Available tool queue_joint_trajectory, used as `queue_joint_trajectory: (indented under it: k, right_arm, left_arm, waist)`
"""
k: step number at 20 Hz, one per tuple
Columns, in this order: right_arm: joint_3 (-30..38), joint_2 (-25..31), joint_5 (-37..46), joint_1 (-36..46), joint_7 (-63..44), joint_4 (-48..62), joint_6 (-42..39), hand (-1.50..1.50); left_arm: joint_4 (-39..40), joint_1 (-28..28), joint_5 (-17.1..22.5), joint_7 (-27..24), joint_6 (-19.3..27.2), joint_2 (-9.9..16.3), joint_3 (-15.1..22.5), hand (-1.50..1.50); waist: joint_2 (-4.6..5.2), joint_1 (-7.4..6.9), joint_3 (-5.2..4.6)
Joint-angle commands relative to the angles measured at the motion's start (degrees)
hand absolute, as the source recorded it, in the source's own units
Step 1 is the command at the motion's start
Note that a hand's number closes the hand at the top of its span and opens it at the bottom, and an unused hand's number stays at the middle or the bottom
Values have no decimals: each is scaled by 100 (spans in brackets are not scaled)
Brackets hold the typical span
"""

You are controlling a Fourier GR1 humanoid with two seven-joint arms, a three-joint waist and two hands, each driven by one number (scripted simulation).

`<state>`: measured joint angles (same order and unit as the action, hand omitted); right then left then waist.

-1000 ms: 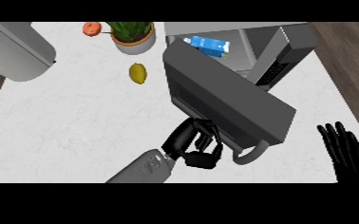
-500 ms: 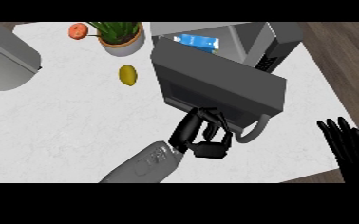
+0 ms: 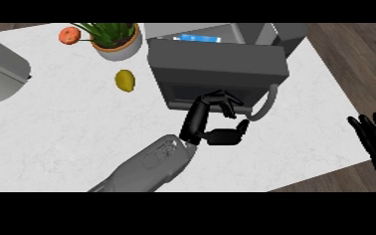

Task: Pick up the milk, place it into the microwave and close the microwave

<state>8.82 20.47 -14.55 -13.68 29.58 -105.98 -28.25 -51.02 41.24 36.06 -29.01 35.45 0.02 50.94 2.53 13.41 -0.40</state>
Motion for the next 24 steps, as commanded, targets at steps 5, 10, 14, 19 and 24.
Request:
queue_joint_trajectory:
  k: [5,10,14,19,24]
  right_arm:
    - [833,820,757,685,24,-399,441,150]
    - [964,973,952,821,2,-467,578,150]
    - [1028,1105,1073,1059,-77,-420,672,150]
    - [1073,1185,1078,1265,-80,-312,692,150]
    - [1079,1243,1107,1455,-141,-193,731,150]
  left_arm:
    - [302,537,624,220,593,-2,-164,-150]
    - [399,763,1074,-27,755,-2,-528,-150]
    - [369,856,1334,-133,846,-2,-535,-150]
    - [490,914,1549,-269,883,-2,-494,-150]
    - [519,971,1735,-413,898,-2,-409,-150]
  waist:
    - [34,257,-10]
    - [140,360,-12]
    - [180,301,-5]
    - [234,285,12]
    - [271,293,16]
